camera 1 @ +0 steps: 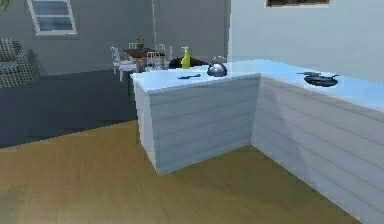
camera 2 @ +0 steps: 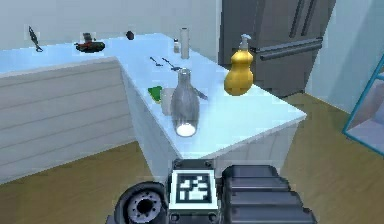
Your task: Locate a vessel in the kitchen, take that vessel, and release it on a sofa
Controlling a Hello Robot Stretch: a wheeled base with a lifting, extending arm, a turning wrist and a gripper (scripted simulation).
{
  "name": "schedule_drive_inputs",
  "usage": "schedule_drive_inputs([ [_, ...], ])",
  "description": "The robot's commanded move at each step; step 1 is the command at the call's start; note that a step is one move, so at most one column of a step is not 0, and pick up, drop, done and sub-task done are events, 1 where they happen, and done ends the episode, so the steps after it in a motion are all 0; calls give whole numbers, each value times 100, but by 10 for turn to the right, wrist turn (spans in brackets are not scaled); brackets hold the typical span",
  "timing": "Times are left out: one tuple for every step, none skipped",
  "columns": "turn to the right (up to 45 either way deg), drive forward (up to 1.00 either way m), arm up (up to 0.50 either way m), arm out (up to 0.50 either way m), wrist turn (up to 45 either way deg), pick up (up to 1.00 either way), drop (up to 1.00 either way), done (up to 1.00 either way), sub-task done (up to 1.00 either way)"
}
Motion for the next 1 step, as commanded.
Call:
schedule_drive_inputs([
  [0,0,0,44,0,0,0,0,0],
])
